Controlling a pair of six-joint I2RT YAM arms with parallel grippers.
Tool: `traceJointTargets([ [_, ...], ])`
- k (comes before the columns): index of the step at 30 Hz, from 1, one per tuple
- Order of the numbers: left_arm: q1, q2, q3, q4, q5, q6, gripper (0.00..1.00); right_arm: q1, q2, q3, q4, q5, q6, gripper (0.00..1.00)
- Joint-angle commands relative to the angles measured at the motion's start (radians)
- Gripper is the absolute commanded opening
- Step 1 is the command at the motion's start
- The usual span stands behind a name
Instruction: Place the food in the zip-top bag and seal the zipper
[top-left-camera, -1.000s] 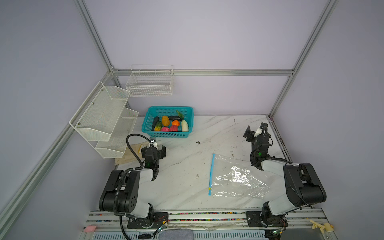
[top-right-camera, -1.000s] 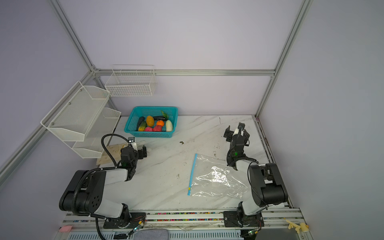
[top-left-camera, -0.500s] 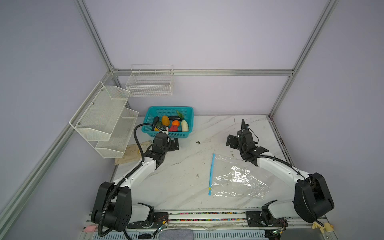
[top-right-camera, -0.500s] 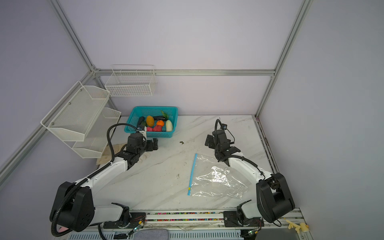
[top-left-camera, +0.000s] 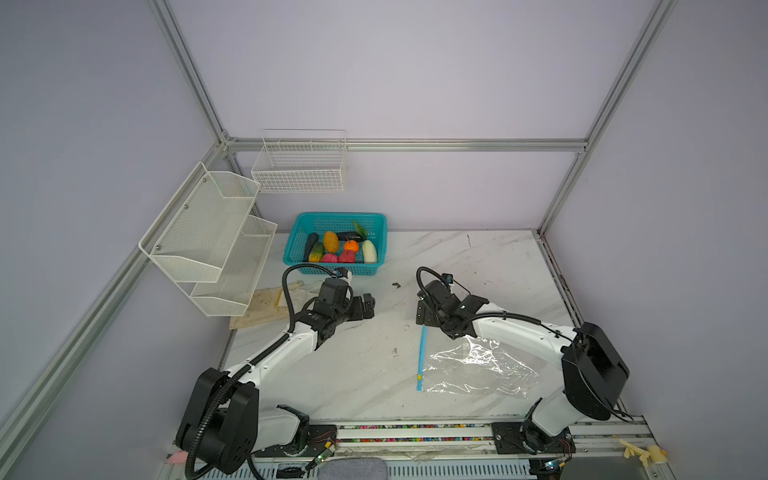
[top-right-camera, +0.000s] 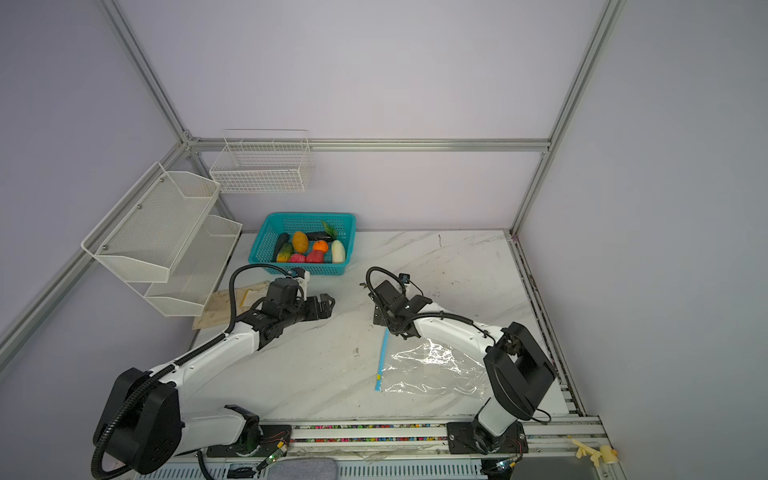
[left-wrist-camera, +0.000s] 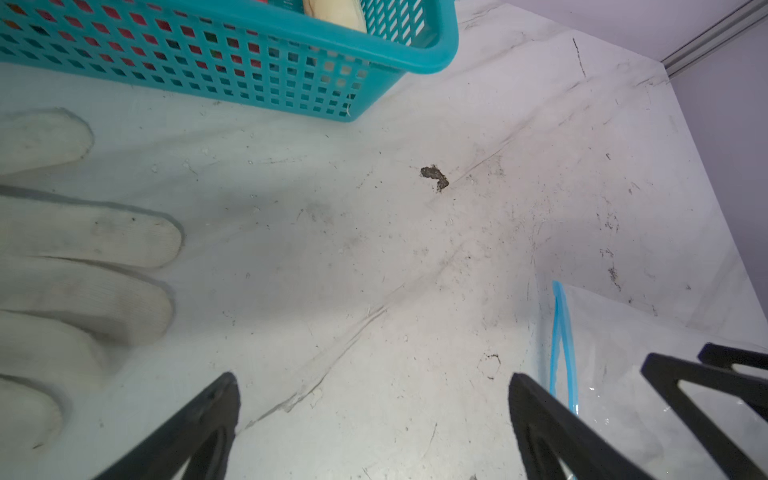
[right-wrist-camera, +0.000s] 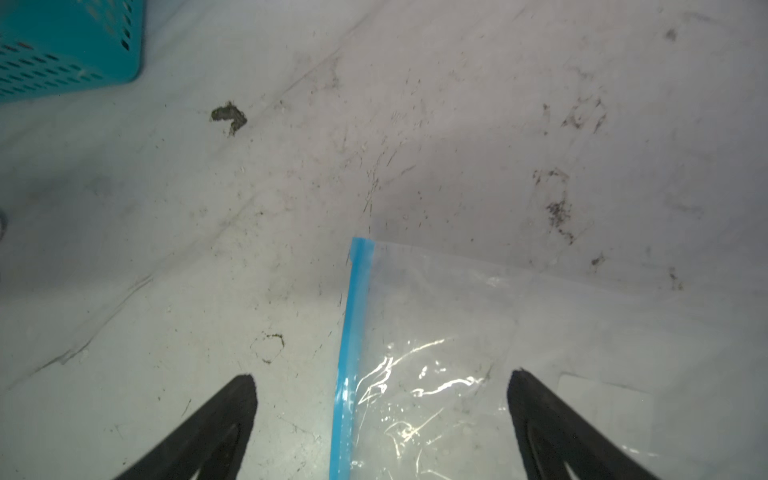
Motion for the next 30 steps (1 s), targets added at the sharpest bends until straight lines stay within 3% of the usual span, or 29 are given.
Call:
traceJointTargets([
  [1,0.004,-0.023,-0.066,0.022,0.072,-0.058,1.0,0.047,0.053,0.039,-0.082,0.047,0.088,0.97],
  [7,0.003,-0.007,-0.094,0.069,0.125,-0.095,1.0,0.073,0.132,0.064,-0.098,0.043,0.122,0.95],
  [16,0.004,0.048,-0.058,0.081,0.189,-0.109,1.0,0.075,0.135,0.073,-0.088,0.036,0.134,0.9],
  [23,0.044,0.113,0.171,0.002,0.218,-0.052,1.0,0.076,0.144,0.101,-0.002,0.021,0.087,0.9],
  [30,0.099,0.285,0.459,-0.059,0.218,0.024,1.0,0.069,0.128,0.083,0.036,0.027,0.067,0.9],
])
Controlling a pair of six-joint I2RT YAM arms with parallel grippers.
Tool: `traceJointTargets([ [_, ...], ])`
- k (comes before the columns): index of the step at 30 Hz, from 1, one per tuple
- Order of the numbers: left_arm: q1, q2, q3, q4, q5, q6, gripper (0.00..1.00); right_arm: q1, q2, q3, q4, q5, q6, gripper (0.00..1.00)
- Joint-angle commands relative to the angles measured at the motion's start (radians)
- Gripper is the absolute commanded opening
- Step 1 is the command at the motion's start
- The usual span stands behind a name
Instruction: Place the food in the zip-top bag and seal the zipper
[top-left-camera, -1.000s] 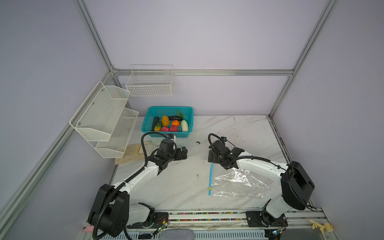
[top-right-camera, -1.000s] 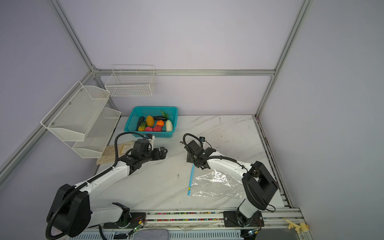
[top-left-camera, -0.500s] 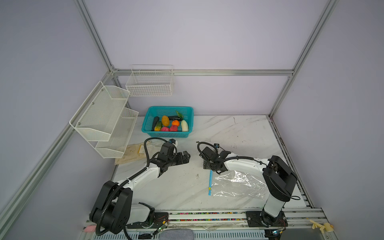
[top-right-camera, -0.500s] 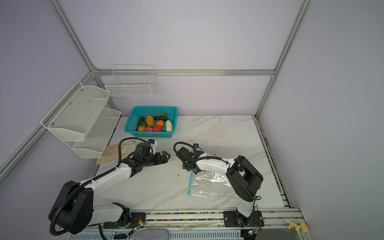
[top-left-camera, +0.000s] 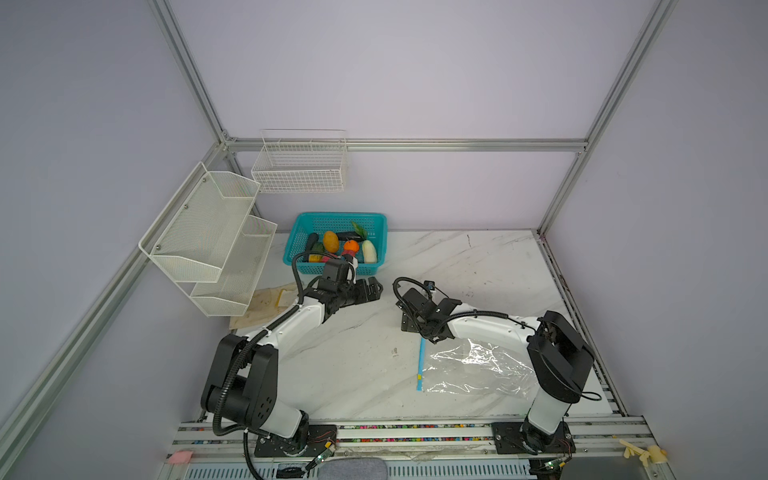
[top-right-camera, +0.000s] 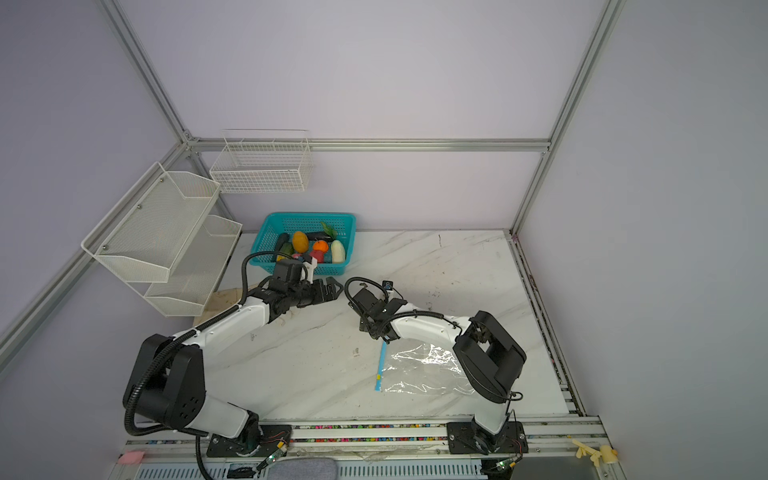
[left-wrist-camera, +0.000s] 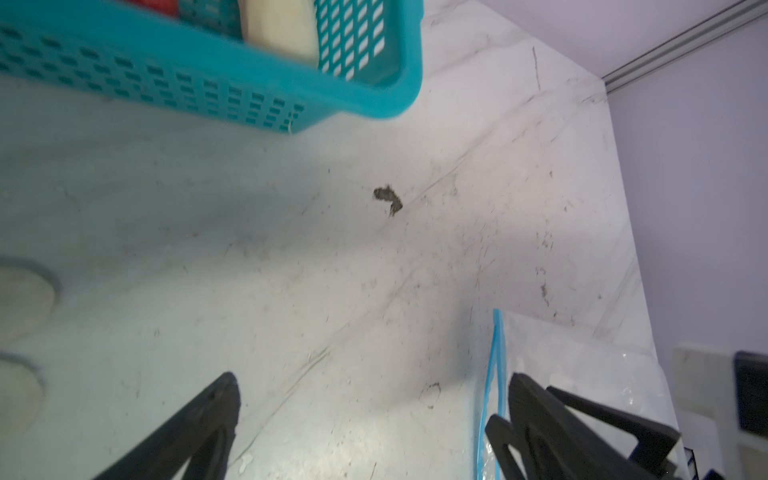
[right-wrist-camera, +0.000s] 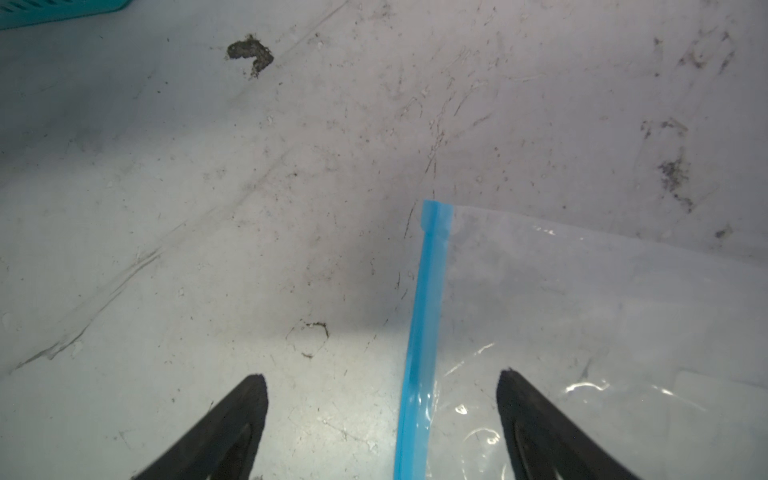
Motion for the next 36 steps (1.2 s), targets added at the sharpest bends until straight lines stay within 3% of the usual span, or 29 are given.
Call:
traceJointTargets([
  [1,0.024,0.065,0.209,-0.028,0.011,0.066,1.0,-0.008,-0.021,-0.013,0.03,0.015,-0.006,0.9],
  [15,0.043,0.548,0.792,-0.089,0.076,0.081,1.0,-0.041,-0.131,-0.094,0.096,0.038,-0.038,0.9],
  [36,-0.065,0.801,1.083,-0.095,0.245,0.01,0.97,-0.062,-0.187,-0.156,0.117,0.069,-0.031,0.91],
])
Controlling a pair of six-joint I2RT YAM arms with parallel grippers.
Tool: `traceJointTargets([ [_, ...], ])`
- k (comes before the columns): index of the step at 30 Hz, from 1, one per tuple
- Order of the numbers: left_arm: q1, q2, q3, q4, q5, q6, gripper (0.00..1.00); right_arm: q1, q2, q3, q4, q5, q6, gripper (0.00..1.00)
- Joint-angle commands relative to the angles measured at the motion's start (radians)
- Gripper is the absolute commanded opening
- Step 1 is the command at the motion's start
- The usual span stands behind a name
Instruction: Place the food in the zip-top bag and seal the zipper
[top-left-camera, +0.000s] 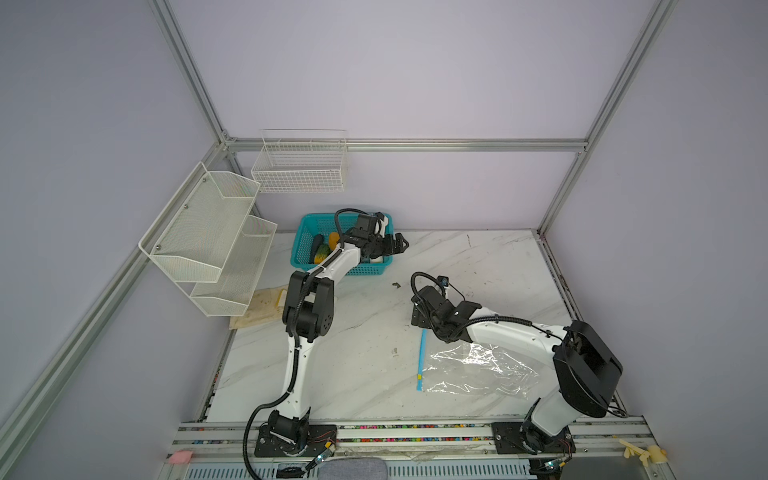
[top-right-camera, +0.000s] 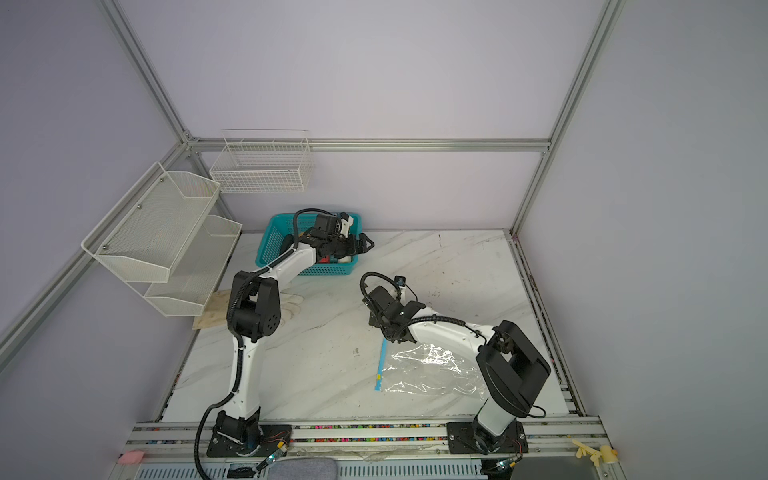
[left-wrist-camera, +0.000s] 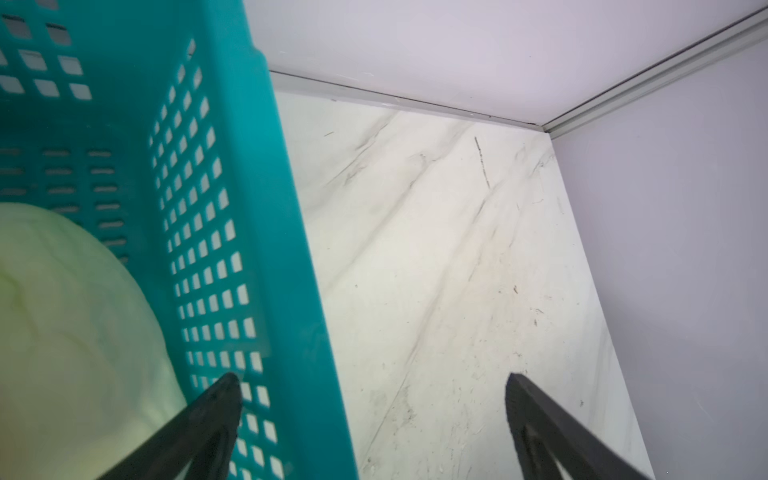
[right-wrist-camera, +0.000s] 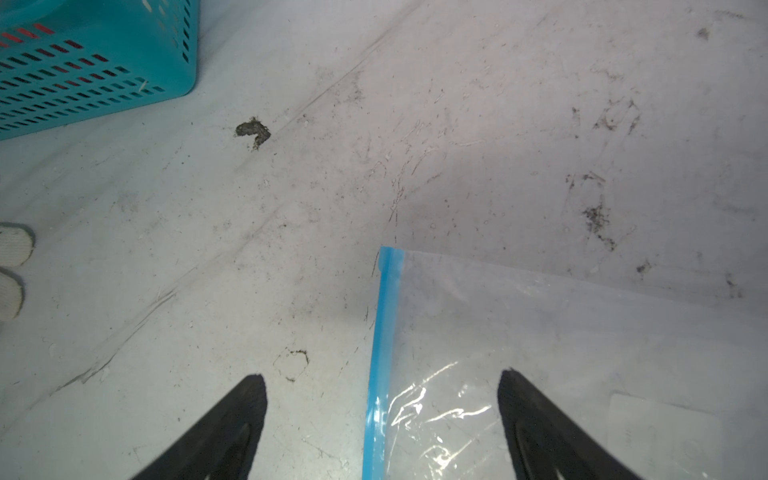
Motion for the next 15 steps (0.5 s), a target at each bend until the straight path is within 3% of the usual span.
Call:
traceJointTargets([
  [1,-0.039,0.023,0.147,0.016,0.073,-0.033,0.97,-0.006,-0.037,-0.023,0.008,0.032,0.017,0.91],
  [15,-0.147,0.167,0.379,0.055,0.098,-0.109,0.97,-0.015,-0.094,-0.091,0.012,0.043,0.046,0.91],
])
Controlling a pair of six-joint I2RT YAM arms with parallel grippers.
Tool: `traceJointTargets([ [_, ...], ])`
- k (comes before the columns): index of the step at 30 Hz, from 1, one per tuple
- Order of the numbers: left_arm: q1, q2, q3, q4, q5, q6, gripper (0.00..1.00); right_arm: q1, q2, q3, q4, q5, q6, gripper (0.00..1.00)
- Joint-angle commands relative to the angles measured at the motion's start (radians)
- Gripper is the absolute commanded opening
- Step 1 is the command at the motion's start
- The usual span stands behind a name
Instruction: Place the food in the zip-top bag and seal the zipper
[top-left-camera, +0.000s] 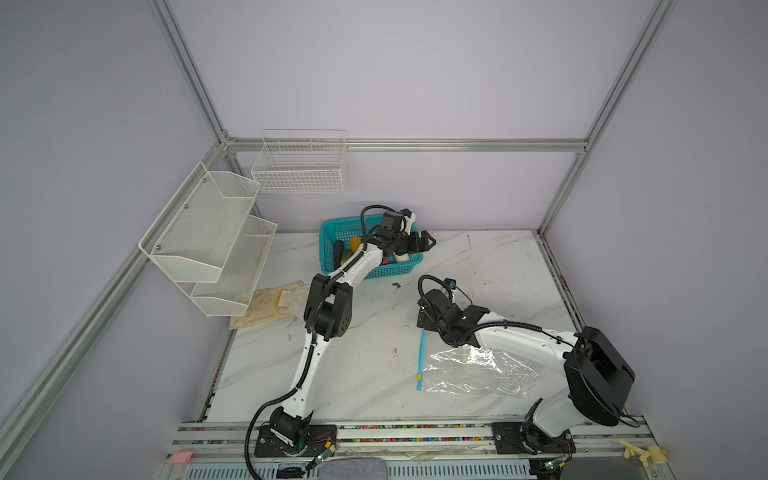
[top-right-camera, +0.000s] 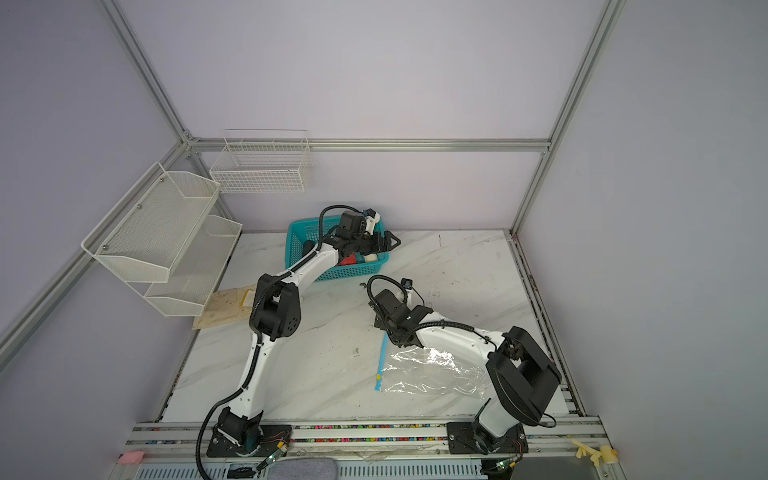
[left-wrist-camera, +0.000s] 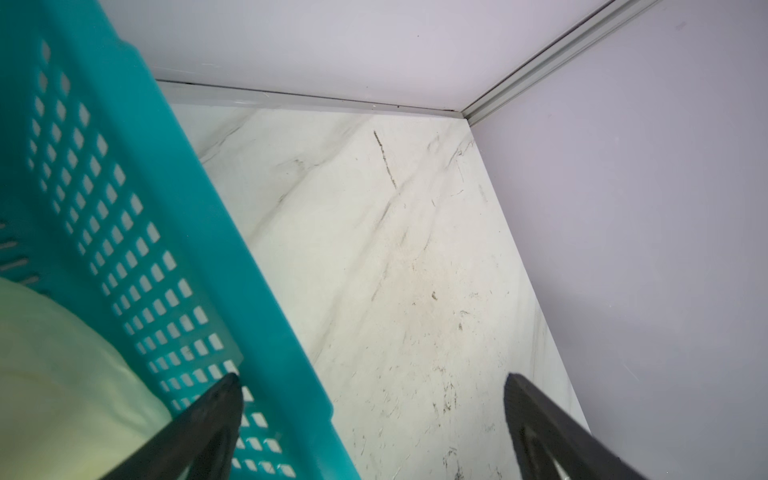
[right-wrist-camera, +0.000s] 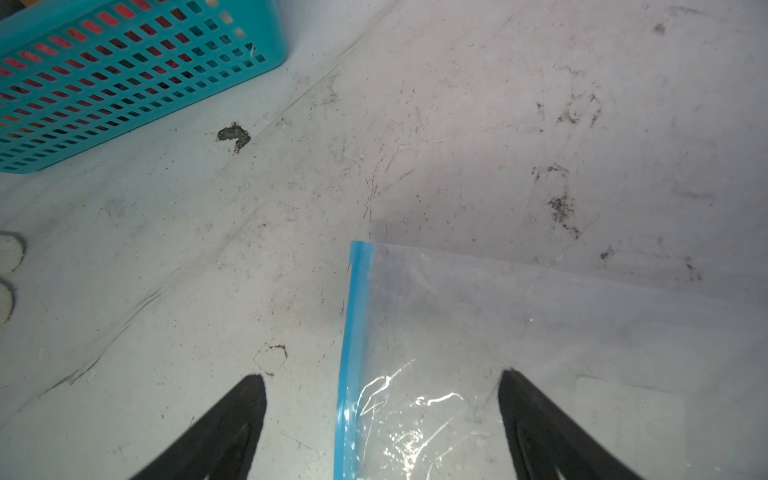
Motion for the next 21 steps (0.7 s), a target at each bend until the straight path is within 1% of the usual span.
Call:
traceJointTargets([
  [1,-0.029,0.018,0.125,0.051,0.043,-0.043,0.97,-0.005,-0.029,-0.019,-0.004,0.028,0.029,0.91],
  [5,-0.044,0.035,0.15,0.056,0.052,-0.054,0.97,-0.008,-0.04,-0.027,-0.003,0.031,0.03,0.91],
  [9,-0.036,-0.041,0.086,0.052,0.03,-0.031,0.98,-0.011,-0.051,-0.033,0.007,0.033,0.024,0.91],
  [12,-0.018,-0.147,-0.003,0.05,-0.009,0.005,1.0,-0.015,-0.06,-0.04,0.033,0.021,0.002,0.91],
  [16,0.021,-0.32,-0.155,0.028,-0.054,0.05,1.0,-0.016,-0.074,-0.061,0.112,-0.018,-0.034,0.91],
  [21,0.101,-0.557,-0.415,-0.014,-0.164,0.114,1.0,-0.016,-0.078,-0.07,0.149,-0.041,-0.059,0.91],
])
